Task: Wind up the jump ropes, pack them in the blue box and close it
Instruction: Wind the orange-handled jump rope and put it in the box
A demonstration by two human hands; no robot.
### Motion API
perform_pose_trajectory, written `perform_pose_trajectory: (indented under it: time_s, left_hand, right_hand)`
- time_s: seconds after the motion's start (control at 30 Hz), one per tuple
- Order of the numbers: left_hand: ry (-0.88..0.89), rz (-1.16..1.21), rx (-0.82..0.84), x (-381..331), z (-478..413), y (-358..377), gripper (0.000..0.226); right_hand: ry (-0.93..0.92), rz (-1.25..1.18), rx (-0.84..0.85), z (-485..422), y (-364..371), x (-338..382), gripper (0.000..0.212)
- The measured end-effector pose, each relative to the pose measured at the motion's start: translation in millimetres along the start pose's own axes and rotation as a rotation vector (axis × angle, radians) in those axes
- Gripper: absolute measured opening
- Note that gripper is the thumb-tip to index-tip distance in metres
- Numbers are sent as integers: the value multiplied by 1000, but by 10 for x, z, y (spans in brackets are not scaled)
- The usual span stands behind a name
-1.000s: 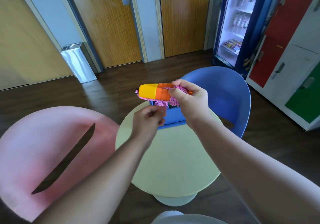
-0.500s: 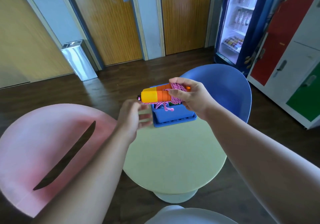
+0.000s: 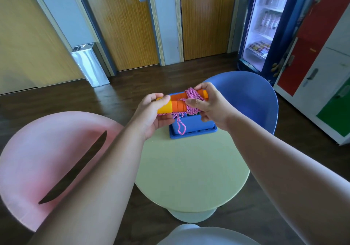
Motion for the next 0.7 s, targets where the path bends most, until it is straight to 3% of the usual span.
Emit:
perform_pose_trajectory:
  time_s: [0.27, 0.47, 0.7]
  left_hand:
    - [21, 8, 37, 40, -19, -1, 9]
    - [180, -93, -4, 70, 8, 55, 21]
    - [146, -11, -101, 20, 8, 50, 12]
  right_hand:
    - [7, -58, -88, 5, 58, 14, 38]
    - [105, -216, -170, -40, 98, 67, 34]
    - [50, 112, -71, 2, 18, 54, 30]
Point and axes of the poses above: each hand's wrist, its own z-axis away from the middle knuckle, its own y-axis out of the palm, x = y × z, the point moved 1 cm from there along -z, towards the middle knuckle, and after that the axes turned 10 degrees about x, right-handed, at the moved point
